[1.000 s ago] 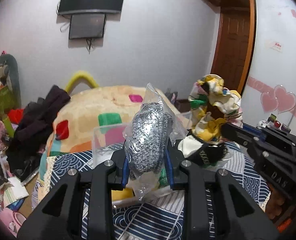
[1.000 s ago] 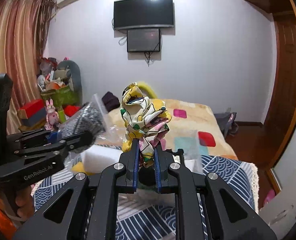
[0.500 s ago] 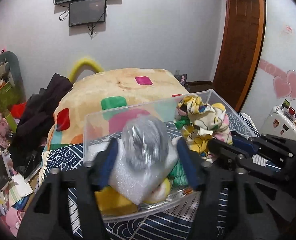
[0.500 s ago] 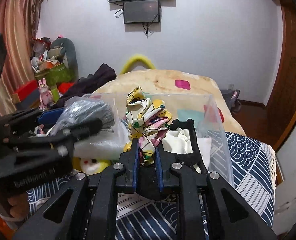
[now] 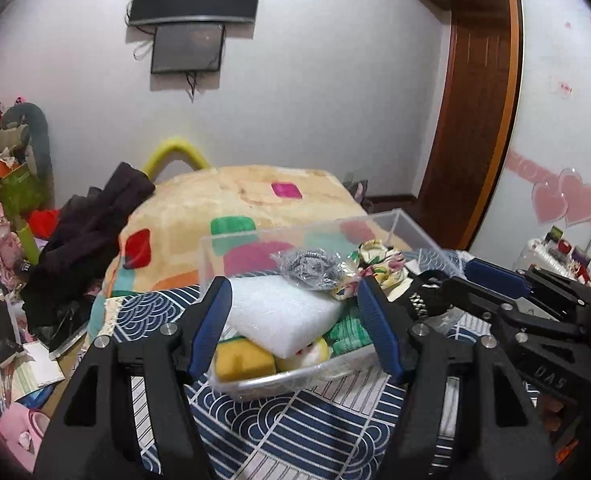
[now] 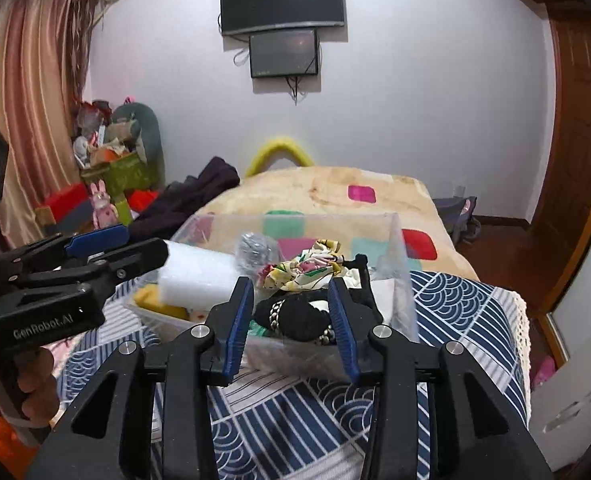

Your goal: Organize soft objects

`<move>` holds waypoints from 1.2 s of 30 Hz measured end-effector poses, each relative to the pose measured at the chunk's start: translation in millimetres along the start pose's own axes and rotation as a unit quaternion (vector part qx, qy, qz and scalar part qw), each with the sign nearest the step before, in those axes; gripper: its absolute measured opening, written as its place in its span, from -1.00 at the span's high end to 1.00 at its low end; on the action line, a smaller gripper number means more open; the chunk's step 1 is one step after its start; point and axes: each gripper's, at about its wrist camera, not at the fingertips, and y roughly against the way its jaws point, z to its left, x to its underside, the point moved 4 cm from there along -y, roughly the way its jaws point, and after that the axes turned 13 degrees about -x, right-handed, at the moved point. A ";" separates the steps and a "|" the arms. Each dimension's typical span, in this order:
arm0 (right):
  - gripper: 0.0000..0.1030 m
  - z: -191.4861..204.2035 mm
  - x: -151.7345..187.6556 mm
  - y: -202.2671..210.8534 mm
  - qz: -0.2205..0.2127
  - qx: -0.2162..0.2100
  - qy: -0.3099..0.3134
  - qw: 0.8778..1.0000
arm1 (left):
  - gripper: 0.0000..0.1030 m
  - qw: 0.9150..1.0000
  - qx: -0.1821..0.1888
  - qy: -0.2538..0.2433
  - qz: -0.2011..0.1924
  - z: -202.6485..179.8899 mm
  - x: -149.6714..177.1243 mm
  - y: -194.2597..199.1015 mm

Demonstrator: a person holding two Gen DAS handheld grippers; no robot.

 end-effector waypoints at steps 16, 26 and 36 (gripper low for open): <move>-0.41 37.9 -19.0 89.5 -0.125 -0.003 0.031 0.992 | -0.76 0.995 -0.005 0.019 -0.097 9.2 -0.8 100.2; -0.64 47.5 -9.7 102.1 -0.147 0.000 0.035 0.989 | -0.96 0.992 -0.005 0.012 -0.126 1.9 10.3 129.8; -0.66 46.2 -0.8 100.8 -0.139 -0.002 0.021 0.990 | -0.97 0.993 -0.015 0.015 -0.120 1.5 16.5 126.7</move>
